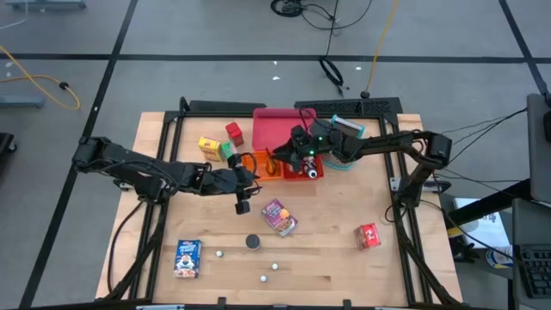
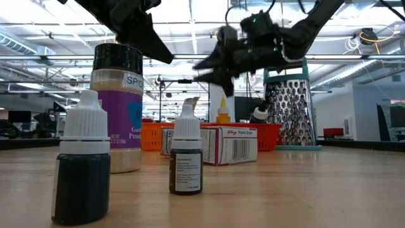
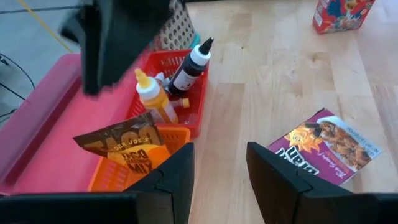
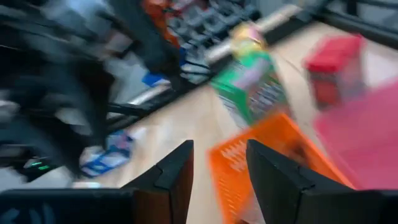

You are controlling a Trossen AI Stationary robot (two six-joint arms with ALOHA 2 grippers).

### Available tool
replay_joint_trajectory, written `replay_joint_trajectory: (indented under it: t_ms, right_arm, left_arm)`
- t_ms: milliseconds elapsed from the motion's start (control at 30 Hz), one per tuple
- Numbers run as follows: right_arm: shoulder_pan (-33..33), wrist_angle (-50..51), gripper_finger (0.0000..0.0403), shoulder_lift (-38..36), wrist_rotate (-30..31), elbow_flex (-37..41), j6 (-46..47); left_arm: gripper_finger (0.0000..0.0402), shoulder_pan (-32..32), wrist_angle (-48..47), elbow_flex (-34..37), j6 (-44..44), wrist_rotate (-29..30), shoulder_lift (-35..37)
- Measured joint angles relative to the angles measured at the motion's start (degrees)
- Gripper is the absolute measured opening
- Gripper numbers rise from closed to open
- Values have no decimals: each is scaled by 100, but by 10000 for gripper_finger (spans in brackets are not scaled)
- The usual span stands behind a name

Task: Pick & Place Kitchen Items
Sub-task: Put the red cereal box into the pink bin

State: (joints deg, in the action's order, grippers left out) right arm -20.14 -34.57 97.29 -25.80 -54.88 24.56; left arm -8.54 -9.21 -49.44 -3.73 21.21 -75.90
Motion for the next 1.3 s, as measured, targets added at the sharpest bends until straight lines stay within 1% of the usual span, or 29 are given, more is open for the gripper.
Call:
replay_joint_trajectory:
  t_ms: [167, 200, 367, 433, 600, 767, 867, 967, 1033, 1200, 1300]
  right_arm:
    - [373, 489, 132, -555, -642, 3, -81]
    - [491, 717, 131, -709, -742, 1, -147]
    - [1149, 2319, 130, -1595, -841, 3, -348]
    - [1455, 2967, 130, -1943, -632, 2, -386]
    - [2284, 4392, 130, -2668, 294, 3, -310]
    - [3019, 5269, 130, -3090, 1142, 3, 555]
    - [3429, 5641, 130, -3181, 1510, 3, 1189]
    - [3798, 5864, 130, -3210, 1767, 3, 2042]
    - [4038, 5963, 130, -3204, 1849, 3, 2713]
    - [4539, 6296, 130, -3187, 1829, 3, 4216]
    - [4812, 6378, 130, -3184, 1834, 5, 4999]
  left_arm:
    - [150, 11, 4, 16, -89, 49, 0]
    - [150, 11, 3, 16, -76, 49, 0]
    - [150, 11, 2, 16, -63, 46, 0]
    - [150, 11, 5, 16, -38, 58, 0]
    - [150, 11, 11, 16, -2, 90, 0]
    - [150, 11, 56, 16, -4, 90, 0]
    - [150, 11, 61, 16, -11, 90, 0]
    - [150, 11, 65, 16, -26, 88, 0]
    - [150, 11, 83, 16, -64, 89, 0]
    - [150, 11, 213, 16, -66, 86, 0]
    - [150, 11, 217, 16, -66, 86, 0]
